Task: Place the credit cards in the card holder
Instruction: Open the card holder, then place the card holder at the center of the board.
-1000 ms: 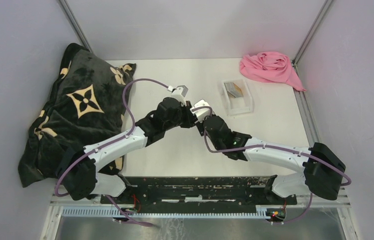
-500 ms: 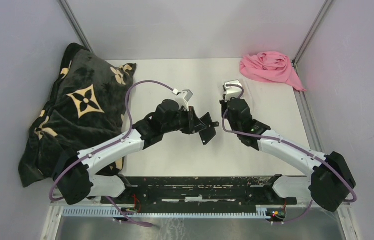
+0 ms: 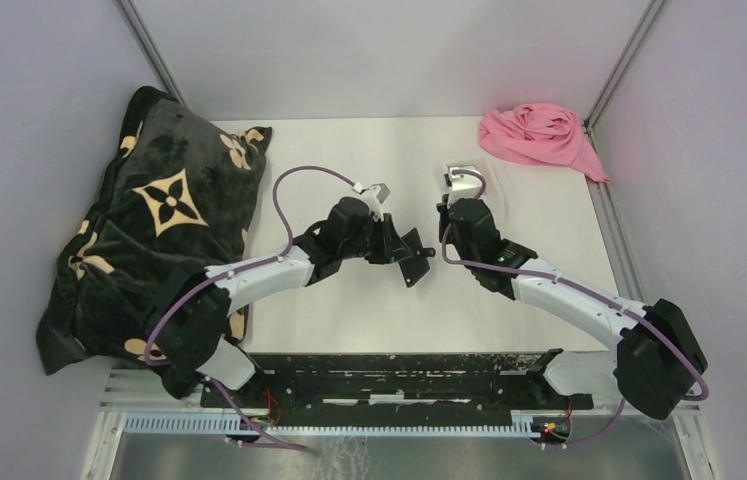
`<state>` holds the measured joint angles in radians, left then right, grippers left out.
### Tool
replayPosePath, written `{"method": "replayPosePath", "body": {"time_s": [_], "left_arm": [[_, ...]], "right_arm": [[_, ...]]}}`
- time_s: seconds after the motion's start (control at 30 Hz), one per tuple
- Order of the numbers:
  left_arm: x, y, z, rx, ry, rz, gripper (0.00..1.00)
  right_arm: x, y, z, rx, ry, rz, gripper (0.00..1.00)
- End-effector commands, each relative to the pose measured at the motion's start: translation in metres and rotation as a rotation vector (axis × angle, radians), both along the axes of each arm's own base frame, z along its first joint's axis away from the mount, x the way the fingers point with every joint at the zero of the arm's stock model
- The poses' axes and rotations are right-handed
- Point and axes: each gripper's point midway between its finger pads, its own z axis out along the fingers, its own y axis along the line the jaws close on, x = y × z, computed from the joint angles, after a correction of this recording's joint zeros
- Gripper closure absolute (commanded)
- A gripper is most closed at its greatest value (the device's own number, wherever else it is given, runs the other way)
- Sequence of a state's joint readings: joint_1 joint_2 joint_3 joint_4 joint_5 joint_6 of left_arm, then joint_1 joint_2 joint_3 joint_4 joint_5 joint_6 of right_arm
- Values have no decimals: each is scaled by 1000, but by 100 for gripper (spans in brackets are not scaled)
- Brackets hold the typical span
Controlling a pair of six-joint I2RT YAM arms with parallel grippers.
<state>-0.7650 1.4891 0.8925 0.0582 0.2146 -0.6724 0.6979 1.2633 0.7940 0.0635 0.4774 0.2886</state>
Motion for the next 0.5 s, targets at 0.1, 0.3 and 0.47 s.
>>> {"method": "replayPosePath", "body": {"time_s": [0.1,0.3,0.47], "left_arm": [[36,-22,14,-323,1,-90,97],[46,-36,-18,-312,56,-132,97],[54,-34,-50,-251,93,-104,88]], "right_arm": [[0,-1,-4,20,34,-31,86],[-4,-3,-24,11,77,-36,67],[-8,-3,-37,11,110,-39,54]]}}
